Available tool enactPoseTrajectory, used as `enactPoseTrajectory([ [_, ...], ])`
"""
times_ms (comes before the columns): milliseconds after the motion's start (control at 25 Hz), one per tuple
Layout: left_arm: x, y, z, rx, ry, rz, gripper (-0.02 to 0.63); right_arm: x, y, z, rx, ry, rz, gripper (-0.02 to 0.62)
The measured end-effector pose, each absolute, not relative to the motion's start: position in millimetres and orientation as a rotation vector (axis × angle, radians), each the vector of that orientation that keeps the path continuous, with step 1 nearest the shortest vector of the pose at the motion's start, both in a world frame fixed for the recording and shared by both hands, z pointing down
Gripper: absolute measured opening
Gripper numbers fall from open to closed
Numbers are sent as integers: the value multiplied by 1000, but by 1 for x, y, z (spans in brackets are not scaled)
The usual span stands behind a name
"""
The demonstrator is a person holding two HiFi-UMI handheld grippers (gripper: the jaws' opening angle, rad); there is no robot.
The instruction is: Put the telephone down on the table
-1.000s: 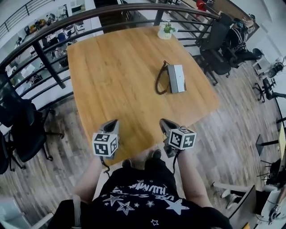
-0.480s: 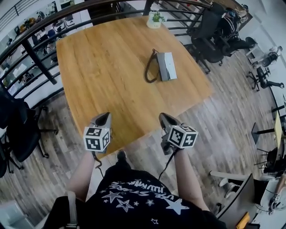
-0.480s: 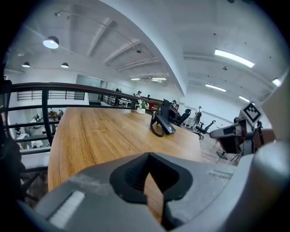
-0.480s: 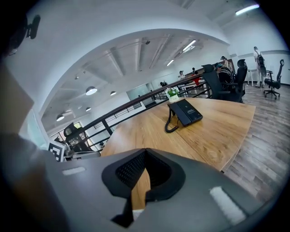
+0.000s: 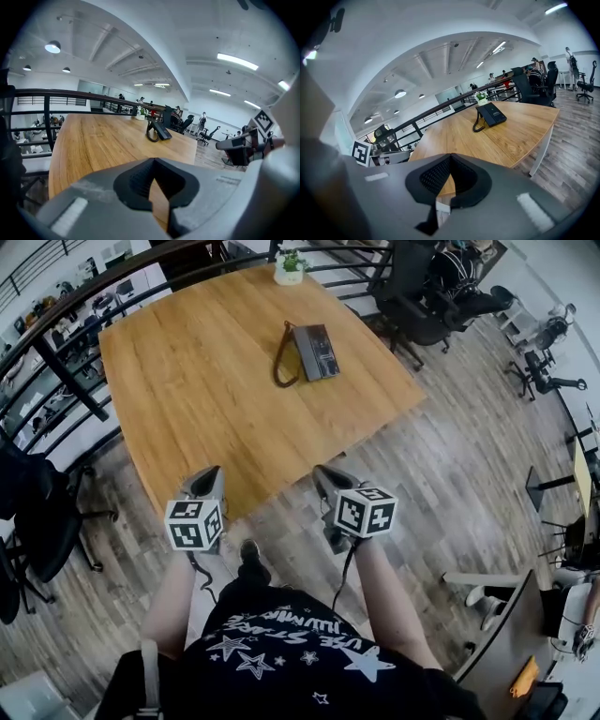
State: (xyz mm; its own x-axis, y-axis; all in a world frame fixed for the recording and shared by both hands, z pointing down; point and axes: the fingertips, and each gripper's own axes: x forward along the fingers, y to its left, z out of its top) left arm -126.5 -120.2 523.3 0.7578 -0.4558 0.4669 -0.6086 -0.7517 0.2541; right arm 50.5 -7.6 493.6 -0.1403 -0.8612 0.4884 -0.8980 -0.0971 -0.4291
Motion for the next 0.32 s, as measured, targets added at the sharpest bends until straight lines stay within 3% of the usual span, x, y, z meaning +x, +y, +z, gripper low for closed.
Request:
enactPoseTrajectory([
  [320, -125, -65, 516, 2574, -814, 546, 2, 40, 31, 487, 1978, -2127, 1045, -2],
])
